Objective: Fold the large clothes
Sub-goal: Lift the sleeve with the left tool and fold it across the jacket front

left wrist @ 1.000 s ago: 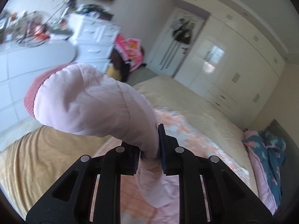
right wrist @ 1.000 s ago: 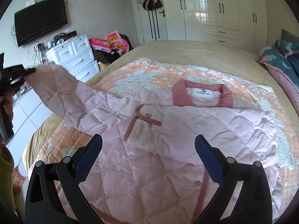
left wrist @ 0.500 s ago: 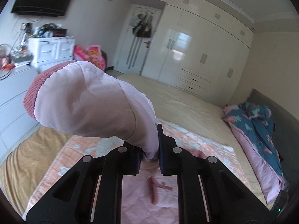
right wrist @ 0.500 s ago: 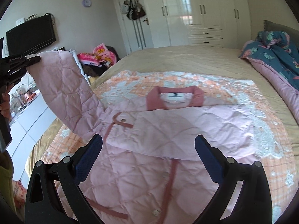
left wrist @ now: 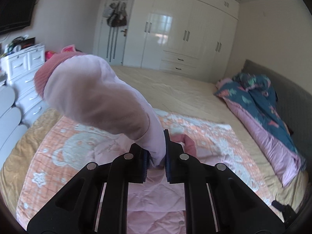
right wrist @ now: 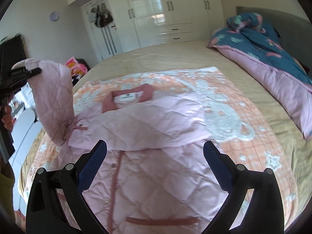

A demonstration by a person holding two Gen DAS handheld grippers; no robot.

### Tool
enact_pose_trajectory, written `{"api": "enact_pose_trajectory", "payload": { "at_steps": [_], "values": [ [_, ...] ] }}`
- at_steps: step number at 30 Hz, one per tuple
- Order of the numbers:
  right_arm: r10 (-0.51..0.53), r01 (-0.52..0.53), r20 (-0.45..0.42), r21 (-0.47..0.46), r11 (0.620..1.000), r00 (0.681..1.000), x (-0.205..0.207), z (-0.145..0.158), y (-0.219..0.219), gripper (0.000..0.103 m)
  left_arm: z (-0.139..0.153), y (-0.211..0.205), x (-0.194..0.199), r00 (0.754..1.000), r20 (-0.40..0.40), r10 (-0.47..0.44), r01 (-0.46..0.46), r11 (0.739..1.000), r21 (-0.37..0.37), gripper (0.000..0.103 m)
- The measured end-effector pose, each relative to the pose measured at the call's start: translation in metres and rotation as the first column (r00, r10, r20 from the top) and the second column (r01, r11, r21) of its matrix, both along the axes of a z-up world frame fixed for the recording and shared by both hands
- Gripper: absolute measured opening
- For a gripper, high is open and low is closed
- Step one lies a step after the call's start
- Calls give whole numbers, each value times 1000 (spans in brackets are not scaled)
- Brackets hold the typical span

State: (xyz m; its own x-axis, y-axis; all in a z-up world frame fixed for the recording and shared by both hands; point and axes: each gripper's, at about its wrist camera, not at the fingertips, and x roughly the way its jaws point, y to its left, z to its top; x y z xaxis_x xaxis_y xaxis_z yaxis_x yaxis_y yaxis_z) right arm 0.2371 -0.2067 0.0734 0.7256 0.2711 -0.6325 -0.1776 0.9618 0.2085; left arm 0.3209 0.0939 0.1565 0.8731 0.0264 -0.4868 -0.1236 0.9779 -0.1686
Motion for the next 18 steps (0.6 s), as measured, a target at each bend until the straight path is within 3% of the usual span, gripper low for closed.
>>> {"api": "enact_pose_trajectory", "payload": {
  "at_steps": [18],
  "values": [
    [-111, 116, -57, 94, 989, 992, 9, -30, -83, 99, -75, -112, 36, 977, -165, -135, 159, 977, 142, 6]
  ]
}}
